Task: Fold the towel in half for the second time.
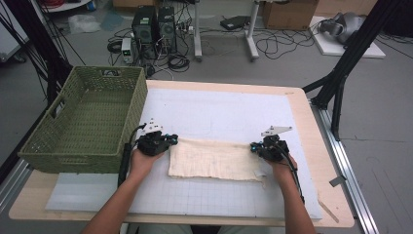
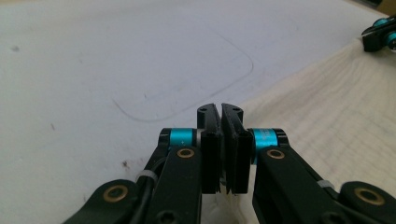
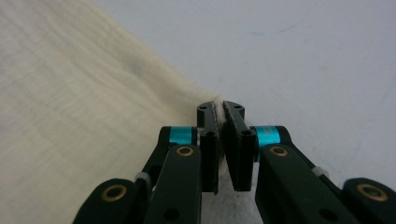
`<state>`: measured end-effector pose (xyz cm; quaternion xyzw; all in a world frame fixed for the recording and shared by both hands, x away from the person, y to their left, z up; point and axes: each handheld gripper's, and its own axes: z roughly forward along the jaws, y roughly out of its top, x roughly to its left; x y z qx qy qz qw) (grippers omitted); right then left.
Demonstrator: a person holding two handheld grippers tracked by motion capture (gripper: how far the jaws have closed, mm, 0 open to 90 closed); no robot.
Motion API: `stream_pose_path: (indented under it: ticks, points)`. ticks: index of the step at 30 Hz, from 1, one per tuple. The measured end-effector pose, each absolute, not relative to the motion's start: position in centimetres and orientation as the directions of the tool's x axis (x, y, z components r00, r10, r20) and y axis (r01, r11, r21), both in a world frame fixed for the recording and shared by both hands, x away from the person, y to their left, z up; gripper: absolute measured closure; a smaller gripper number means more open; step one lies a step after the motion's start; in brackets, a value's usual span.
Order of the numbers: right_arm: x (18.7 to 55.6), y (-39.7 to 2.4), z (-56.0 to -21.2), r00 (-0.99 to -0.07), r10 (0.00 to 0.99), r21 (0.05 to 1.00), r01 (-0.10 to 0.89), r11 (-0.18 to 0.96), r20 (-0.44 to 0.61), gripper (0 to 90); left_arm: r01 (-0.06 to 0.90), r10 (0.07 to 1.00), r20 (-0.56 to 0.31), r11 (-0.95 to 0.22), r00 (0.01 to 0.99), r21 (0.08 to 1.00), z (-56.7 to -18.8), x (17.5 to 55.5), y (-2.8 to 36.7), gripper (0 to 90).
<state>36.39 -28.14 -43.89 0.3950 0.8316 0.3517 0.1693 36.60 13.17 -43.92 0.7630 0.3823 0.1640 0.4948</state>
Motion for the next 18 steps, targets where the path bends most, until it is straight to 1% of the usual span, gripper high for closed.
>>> stream_pose_path:
  ticks: [3,5,11,18]
  points:
    - [36.4,-28.2,-43.6,-0.594,0.804,0.760,0.504,0.409,-0.039,85.9,0.385,0.758,-0.103,-0.205,0.644,0.900,-43.5,36.5,13.2,86.3]
    - [36.5,-28.3,-43.4,-0.581,0.812,0.788,0.480,0.386,-0.044,85.8,0.378,0.762,-0.109,-0.188,0.639,0.906,-43.4,36.5,13.3,86.3]
    - [36.0,-28.3,-43.5,-0.585,0.810,0.802,0.464,0.377,-0.042,85.8,0.397,0.746,-0.131,-0.189,0.652,0.898,-43.4,36.3,13.4,86.1]
    - [34.6,-28.9,-42.9,-0.607,0.794,0.826,0.427,0.369,-0.040,85.7,0.377,0.728,-0.132,-0.184,0.672,0.908,-42.4,35.3,13.4,85.9]
